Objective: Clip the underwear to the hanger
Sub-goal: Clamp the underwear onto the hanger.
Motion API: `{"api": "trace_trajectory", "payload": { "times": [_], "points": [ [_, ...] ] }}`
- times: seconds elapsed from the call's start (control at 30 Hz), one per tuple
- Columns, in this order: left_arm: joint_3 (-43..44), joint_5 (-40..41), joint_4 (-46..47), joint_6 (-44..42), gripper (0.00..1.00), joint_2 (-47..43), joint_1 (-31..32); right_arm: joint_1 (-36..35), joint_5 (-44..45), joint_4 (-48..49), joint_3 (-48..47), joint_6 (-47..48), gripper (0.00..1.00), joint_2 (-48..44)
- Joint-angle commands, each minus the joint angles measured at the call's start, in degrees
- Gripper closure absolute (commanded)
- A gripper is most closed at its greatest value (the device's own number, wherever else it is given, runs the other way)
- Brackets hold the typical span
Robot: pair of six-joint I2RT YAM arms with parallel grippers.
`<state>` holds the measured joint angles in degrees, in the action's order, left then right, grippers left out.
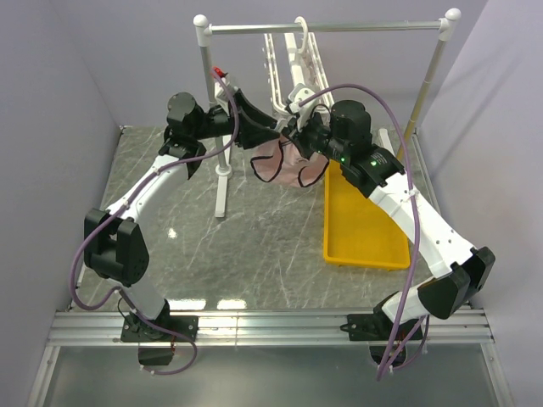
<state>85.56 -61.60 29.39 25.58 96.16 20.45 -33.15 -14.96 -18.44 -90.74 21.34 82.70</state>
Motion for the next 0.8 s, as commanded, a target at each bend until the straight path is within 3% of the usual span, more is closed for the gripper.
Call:
{"api": "trace_trajectory", "payload": {
  "times": [0.0,0.17,0.3,0.37,0.53,0.77],
  "points": [
    [0.1,-0.9,-0.4,-1.5,0.54,-2.3,0.0,-1.1,-1.1,1.7,-0.3,0.4,1.00,-2.4],
    [0.5,-0.5,-1.3,-1.6,0.80,-2.4,0.0,-1.5,-0.7,1.2,0.8,1.4,0.91,-3.6],
    [0.5,-0.4,-0.5,-0.4,0.94,-2.3,-0.4,-1.6,-0.2,0.0,2.4,1.9,0.59,-4.9],
    [0.6,0.1,-0.6,-0.2,0.95,-2.3,-0.6,-1.7,-0.4,-1.3,3.5,2.8,0.49,-6.2],
    [0.9,0.1,-1.5,-0.4,0.97,-2.0,-1.2,-1.7,-4.0,-2.6,6.7,4.3,0.42,-12.1],
    [1.5,-0.2,-2.1,-0.3,0.97,-1.7,-1.8,1.2,-12.1,-2.4,16.2,2.7,0.44,-23.7]
  ]
}}
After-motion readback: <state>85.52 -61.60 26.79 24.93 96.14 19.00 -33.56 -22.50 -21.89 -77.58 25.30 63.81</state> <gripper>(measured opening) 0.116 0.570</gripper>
